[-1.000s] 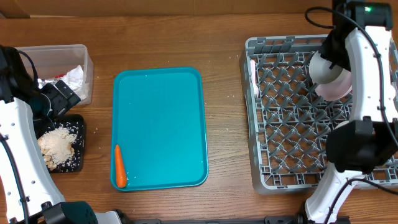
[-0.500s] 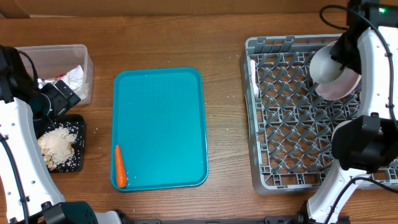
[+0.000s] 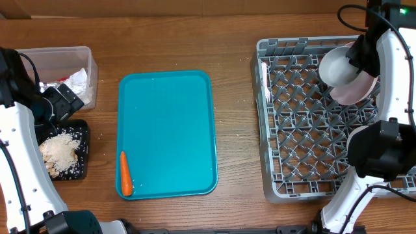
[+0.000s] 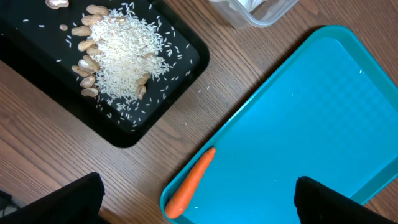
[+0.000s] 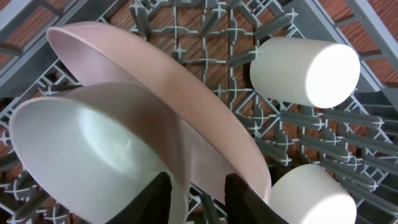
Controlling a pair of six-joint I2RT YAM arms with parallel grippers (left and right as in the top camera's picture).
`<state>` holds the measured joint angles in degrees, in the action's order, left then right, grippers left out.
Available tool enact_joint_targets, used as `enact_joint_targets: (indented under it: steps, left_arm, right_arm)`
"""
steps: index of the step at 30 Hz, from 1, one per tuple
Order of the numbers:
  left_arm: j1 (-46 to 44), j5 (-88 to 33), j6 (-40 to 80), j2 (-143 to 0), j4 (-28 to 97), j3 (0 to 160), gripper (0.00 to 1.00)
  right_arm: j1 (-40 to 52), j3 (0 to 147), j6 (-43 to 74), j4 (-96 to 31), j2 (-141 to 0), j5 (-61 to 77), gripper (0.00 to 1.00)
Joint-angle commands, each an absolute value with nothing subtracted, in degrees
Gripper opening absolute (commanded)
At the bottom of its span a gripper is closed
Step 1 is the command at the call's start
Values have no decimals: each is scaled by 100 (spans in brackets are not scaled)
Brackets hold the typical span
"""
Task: Sort waste into correct bins and load items into the dishwasher rack
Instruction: 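Lower the bowl into the rack beside the pink plate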
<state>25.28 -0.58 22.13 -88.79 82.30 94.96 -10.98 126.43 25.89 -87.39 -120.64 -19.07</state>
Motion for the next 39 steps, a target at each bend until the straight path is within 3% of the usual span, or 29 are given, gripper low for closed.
enact_joint_targets:
  steps: [1, 8, 11, 17, 21, 25, 29, 33, 39]
  left_arm:
    - [2547, 3, 2250, -8877, 8226, 9491, 100]
    - [2547, 3, 2250, -8877, 8226, 9491, 100]
    - [2547, 3, 2250, -8877, 8226, 9491, 100]
    - [2547, 3, 2252, -8877, 8226, 9491, 100]
    - [2547, 3, 2250, -8877, 8226, 9491, 100]
    - [2547, 3, 2250, -8877, 8226, 9491, 100]
    - [2547, 3, 2250, -8877, 8226, 9491, 100]
    - [2547, 3, 2250, -8877, 8226, 9491, 100]
    - [2547, 3, 2250, -8877, 8226, 9491, 100]
  right_arm:
    - [-1164, 12755, 2502, -8711, -12029, -1774, 29]
    - [-1164, 12755, 2497, -8733, -12031, -1391, 25]
    - [-1160, 12755, 2185, -8746, -12031, -823, 17]
    - [-954, 12755, 1544, -8772, -12031, 30, 18]
    - [-659, 12755, 1258, -8772, -12031, 58, 31]
    - [-340, 12724, 1000, -8737, -12055, 30, 62]
    - [-148, 12422, 1122, -8458, -12057, -495, 68]
    - [-145, 12009, 1236, -8154, -12060, -598, 67]
    - [-167, 11542, 1236, -7815, -12062, -596, 50]
